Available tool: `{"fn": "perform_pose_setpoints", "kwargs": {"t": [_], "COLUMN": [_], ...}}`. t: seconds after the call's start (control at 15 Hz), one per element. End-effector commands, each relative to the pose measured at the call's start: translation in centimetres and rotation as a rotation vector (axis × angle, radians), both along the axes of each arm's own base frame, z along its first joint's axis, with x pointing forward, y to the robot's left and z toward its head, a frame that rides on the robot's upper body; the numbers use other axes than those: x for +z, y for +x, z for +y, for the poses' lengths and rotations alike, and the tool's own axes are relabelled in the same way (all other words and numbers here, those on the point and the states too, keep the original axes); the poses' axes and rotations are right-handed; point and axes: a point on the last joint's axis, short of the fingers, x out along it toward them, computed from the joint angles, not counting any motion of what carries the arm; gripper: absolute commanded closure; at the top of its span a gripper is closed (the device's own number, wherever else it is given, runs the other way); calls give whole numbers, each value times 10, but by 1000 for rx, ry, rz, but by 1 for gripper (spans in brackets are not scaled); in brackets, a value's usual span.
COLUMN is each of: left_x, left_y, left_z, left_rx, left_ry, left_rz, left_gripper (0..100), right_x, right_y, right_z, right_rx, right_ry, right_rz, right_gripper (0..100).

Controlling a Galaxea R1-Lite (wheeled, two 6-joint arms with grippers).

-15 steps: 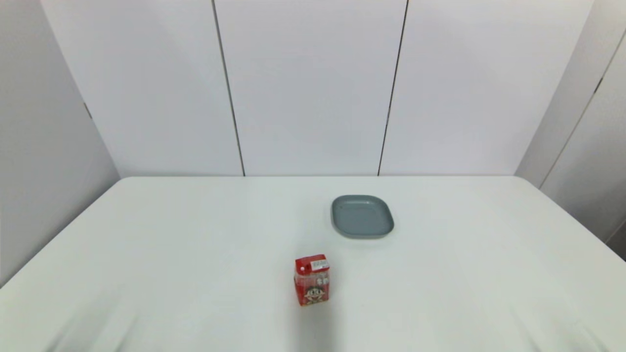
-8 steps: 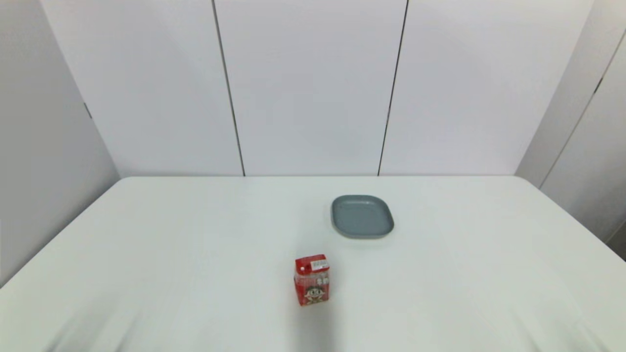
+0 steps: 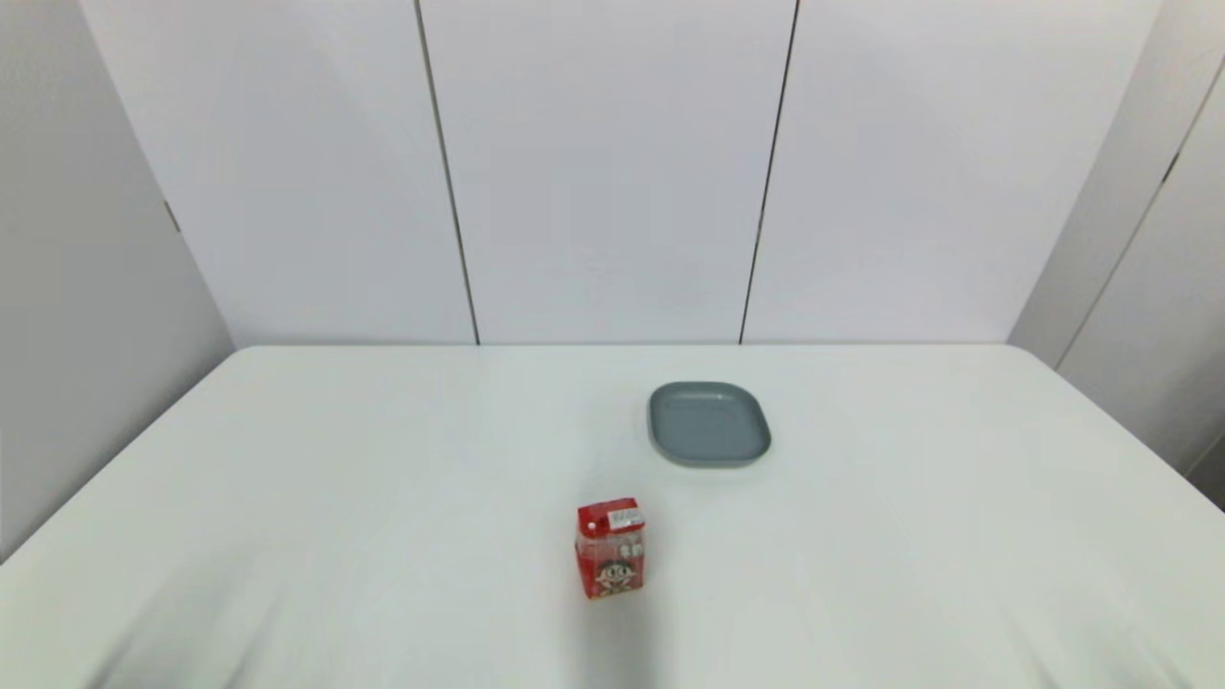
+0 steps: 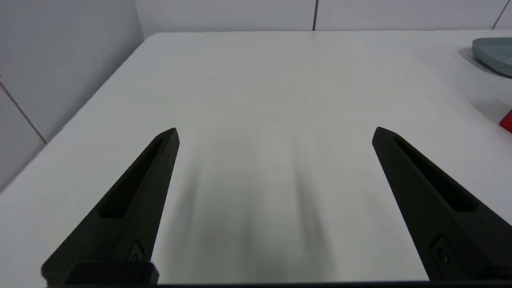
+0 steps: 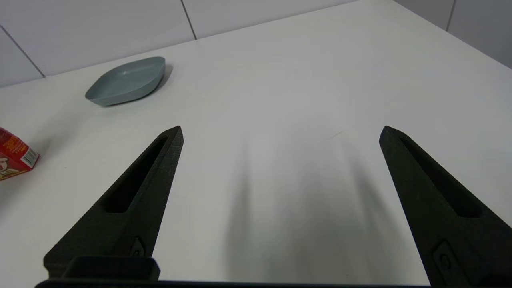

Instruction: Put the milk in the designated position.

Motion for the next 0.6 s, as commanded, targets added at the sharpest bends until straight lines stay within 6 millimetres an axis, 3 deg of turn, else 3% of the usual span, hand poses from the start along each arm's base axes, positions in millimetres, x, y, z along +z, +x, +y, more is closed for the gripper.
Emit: {"fn": "perform_pose_setpoints", "kwargs": {"t": [0.07, 0.33, 0.47, 0.6], "left_x": [45, 58, 62, 59], "left_y": [62, 135, 174, 199], "left_z": [-7, -22, -47, -80], "left_rx": [-347, -746, -902, -1044], "left_ry": [147, 281, 326, 330], "left_rz": [88, 163, 197, 233], "left_gripper": [0, 0, 0, 0], "right_x": [0, 0, 0, 0], "right_y": [0, 0, 0, 0], "right_z": [0, 0, 0, 0], "right_rx": [0, 0, 0, 0], "right_ry": [1, 1, 1, 1], "right_rz": [2, 2, 2, 2], "right_gripper": [0, 0, 0, 0]}}
